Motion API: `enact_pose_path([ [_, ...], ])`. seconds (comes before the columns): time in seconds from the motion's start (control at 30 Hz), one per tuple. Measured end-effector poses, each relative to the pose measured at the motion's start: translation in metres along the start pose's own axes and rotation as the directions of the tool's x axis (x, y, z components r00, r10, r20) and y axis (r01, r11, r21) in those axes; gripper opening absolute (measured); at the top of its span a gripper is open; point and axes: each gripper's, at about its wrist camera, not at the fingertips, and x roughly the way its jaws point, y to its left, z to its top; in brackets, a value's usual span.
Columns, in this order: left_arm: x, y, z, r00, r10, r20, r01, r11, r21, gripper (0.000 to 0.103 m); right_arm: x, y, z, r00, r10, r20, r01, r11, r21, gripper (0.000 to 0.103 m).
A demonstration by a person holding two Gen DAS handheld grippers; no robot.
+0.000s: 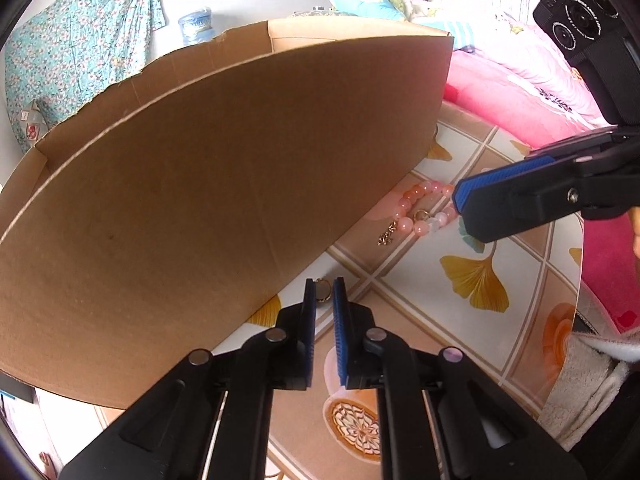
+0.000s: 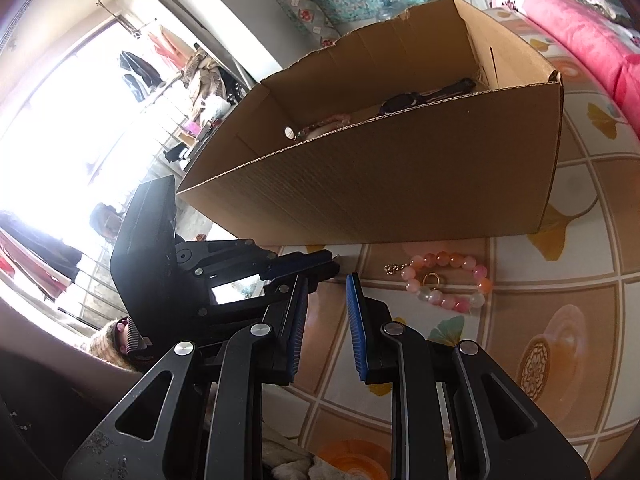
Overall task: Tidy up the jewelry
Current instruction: 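Withdraw both grippers from the box toward the pink bead bracelet, then close and reopen the left gripper at the small gold ring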
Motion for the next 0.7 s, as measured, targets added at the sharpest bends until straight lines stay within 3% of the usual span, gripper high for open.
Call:
enact_pose_path([
  [0.3,-0.002,-0.005,-0.001,0.999,0.019,-0.026,-0.019,1.0,-0.009,0.001,-0.004,-0.001,-0.002,1.0,-0.008,0.014,0.008,1.0,0.008,0.021],
  [0.63,-0.02,-0.008,-0.018,0.998,-0.032,-0.06,0.027,0.996,-0.083,0.001,-0.004,-0.002,-0.002,1.0,-0.002,0.016,0.002,1.0,0.013,0.021],
  [0.7,-0.022,-0.008,-0.019,0.999,-0.008,-0.041,0.005,0.997,-0.077,0.001,-0.001,0.0,-0.001,1.0,0.001,0.014,-0.001,1.0,0.013,0.021],
])
